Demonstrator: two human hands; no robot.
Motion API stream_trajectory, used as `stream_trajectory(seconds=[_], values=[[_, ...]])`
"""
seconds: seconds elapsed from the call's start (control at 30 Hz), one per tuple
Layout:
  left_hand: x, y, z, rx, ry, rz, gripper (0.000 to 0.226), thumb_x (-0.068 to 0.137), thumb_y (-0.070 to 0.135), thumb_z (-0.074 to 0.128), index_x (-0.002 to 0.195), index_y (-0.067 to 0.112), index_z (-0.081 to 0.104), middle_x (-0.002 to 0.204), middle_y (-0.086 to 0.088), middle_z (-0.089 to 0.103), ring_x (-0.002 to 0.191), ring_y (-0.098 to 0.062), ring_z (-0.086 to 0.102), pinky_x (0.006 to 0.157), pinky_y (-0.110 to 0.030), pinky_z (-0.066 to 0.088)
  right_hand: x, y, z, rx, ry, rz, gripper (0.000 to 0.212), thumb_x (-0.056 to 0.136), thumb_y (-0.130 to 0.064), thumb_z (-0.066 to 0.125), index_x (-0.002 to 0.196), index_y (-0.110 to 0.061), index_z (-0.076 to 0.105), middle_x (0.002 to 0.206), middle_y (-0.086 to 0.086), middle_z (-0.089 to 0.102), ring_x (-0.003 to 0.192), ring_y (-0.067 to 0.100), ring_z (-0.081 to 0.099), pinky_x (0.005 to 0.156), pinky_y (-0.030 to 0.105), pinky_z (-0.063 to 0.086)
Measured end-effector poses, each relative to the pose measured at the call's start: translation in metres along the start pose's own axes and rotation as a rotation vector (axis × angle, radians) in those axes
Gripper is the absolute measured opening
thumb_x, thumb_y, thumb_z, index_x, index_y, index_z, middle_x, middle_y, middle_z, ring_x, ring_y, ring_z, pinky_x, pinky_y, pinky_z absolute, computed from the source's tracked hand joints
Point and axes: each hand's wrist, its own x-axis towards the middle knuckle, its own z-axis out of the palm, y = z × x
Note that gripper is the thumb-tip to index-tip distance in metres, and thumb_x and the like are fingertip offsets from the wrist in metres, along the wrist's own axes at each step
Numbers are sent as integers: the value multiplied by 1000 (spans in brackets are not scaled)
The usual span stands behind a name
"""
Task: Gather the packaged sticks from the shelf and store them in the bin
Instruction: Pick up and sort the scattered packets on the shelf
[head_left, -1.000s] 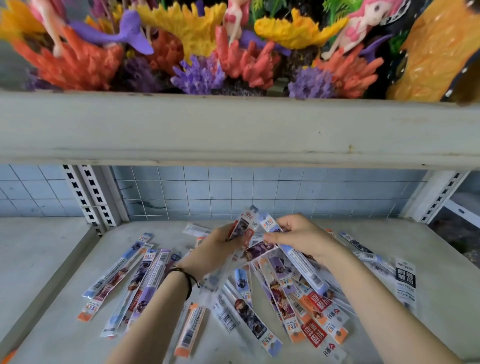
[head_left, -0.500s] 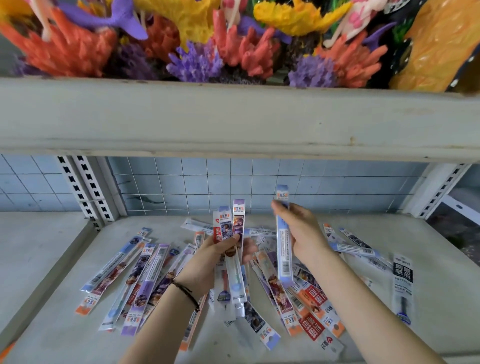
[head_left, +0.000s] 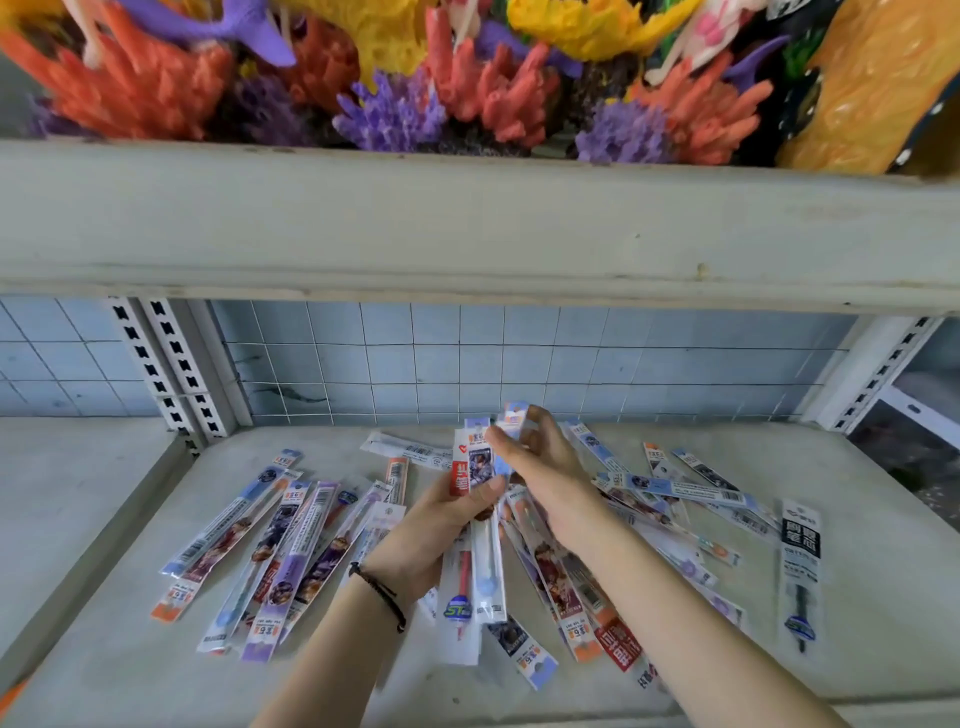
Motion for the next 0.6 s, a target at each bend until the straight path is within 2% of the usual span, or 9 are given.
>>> stream_trajectory(seconds=[0.03,0.1,0.2,0.27,0.3,0.4,0.47,0.53,0.6], values=[[-1,0,-3,-19,17,5,42,81,25,69,119,9,57,98,-11,73,88,-27,70,81,-40,56,0,-1,-6,-54,-34,10,44,79,-39,68,118,-25,52,103,5,66,87,15,66,63,20,53],[-3,1,-12,-109,36,7,30,80,18,67,106,6,55,77,-10,67,65,-23,68,63,-36,58,-3,1,-21,-323,-64,25,49,77,-51,64,119,-30,51,111,-4,64,95,17,65,69,21,51],[-7,4,-27,-158,73,7,22,81,14,65,97,6,51,75,-13,58,57,-24,63,54,-34,57,-8,13,-46,-901,-97,2,34,78,-48,69,102,-24,62,98,-9,65,86,10,62,73,23,52],[-7,3,-33,-164,114,31,21,80,14,65,93,7,51,73,-10,56,54,-23,61,51,-32,55,-13,19,-53,-1126,-118,3,39,73,-53,71,98,-24,63,93,-10,66,83,8,62,73,27,54],[-6,2,-34,-171,127,40,20,80,14,64,91,6,51,71,-9,55,53,-23,61,51,-31,54,-16,20,-54,-1211,-119,1,48,70,-59,70,103,-25,62,99,-11,65,86,7,61,74,26,53],[-7,0,-33,-179,134,56,16,83,13,63,90,7,50,69,-7,55,53,-23,60,49,-32,53,-16,25,-49,-1403,-103,-10,80,64,-69,67,128,-23,50,128,-8,53,113,13,50,86,30,47],[-8,-2,-33,-186,141,51,14,85,12,62,92,7,51,70,-7,57,54,-23,61,50,-32,53,-14,27,-45,-1455,-85,15,93,63,-71,66,136,-19,41,135,-2,46,122,18,44,88,34,46],[-9,-2,-33,-199,146,45,13,87,11,61,94,7,51,70,-8,57,54,-24,61,51,-32,54,-12,27,-43,-1477,-71,43,93,62,-72,67,135,-19,42,133,0,46,121,19,46,86,34,48],[-10,-2,-33,-212,149,42,14,87,11,62,96,7,51,71,-8,57,54,-24,61,51,-32,54,-12,24,-41,-1423,-73,76,78,59,-69,71,120,-22,54,119,-4,58,103,15,58,78,32,53]])
